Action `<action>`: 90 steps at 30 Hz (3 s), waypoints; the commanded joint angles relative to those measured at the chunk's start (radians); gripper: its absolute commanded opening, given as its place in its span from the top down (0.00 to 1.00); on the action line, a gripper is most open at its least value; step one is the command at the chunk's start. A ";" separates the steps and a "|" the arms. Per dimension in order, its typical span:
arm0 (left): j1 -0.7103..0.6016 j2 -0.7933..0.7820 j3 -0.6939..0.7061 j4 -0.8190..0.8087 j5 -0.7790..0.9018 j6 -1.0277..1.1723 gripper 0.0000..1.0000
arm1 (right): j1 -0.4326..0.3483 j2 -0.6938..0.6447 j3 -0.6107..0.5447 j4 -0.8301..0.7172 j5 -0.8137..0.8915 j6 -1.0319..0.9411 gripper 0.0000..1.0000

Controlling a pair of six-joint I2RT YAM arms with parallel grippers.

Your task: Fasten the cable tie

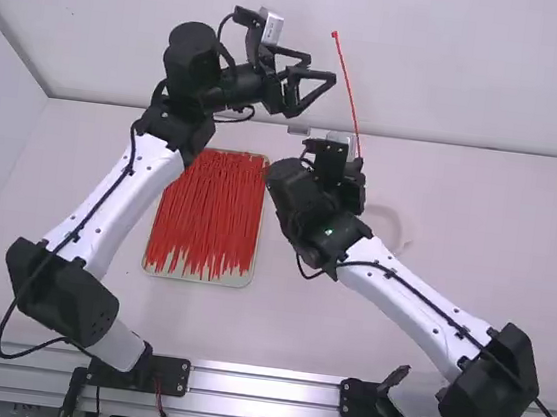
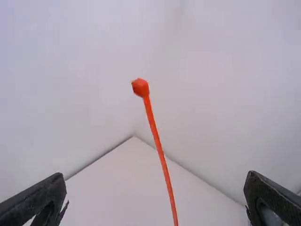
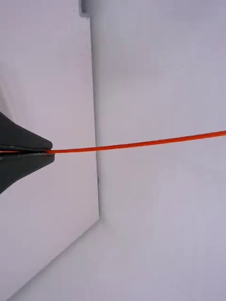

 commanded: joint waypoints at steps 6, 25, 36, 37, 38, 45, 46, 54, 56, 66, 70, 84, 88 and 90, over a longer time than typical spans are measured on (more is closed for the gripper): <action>0.000 -0.002 -0.002 0.057 -0.054 -0.113 0.20 | 0.026 -0.003 0.034 0.007 0.073 0.040 1.00; -0.034 -0.002 -0.002 0.127 -0.068 -0.167 0.45 | 0.071 -0.003 0.034 0.010 0.073 0.043 1.00; -0.034 -0.002 -0.002 0.112 -0.068 -0.172 0.95 | 0.077 -0.003 0.034 0.009 0.069 0.043 1.00; -0.034 -0.002 -0.002 0.112 -0.069 -0.175 0.98 | 0.077 -0.003 0.034 0.010 0.069 0.043 1.00; -0.034 -0.002 -0.002 0.116 -0.067 -0.174 0.98 | 0.077 -0.003 0.034 0.009 0.069 0.043 1.00; -0.034 -0.002 -0.002 0.111 -0.070 -0.104 0.98 | 0.077 -0.006 0.034 0.001 -0.043 0.039 0.59; -0.032 -0.002 -0.002 0.108 -0.072 -0.085 0.98 | 0.077 -0.011 0.034 0.002 -0.093 0.013 0.34; 0.043 -0.002 -0.002 0.104 -0.066 -0.069 0.98 | 0.077 -0.092 0.034 -0.031 -0.463 -0.169 0.01; 0.094 -0.002 -0.002 0.106 -0.029 -0.069 0.98 | 0.077 -0.167 0.034 -0.075 -0.615 -0.198 0.01; 0.190 -0.002 -0.002 0.104 0.258 -0.010 0.98 | -0.014 -0.453 0.034 -0.120 -1.085 -0.265 0.01; 0.190 -0.002 -0.002 0.114 0.389 -0.001 0.98 | -0.129 -0.500 0.034 -0.110 -1.253 -0.264 0.01; 0.189 -0.002 -0.002 0.192 0.620 0.000 0.98 | -0.539 -0.365 0.034 0.034 -2.060 -0.369 0.01; 0.188 -0.002 -0.002 0.217 0.650 0.004 0.98 | -0.618 -0.283 0.034 0.149 -2.292 -0.351 0.01; 0.174 -0.002 -0.002 0.245 0.680 -0.005 0.98 | -0.645 -0.242 0.034 0.223 -2.386 -0.316 0.01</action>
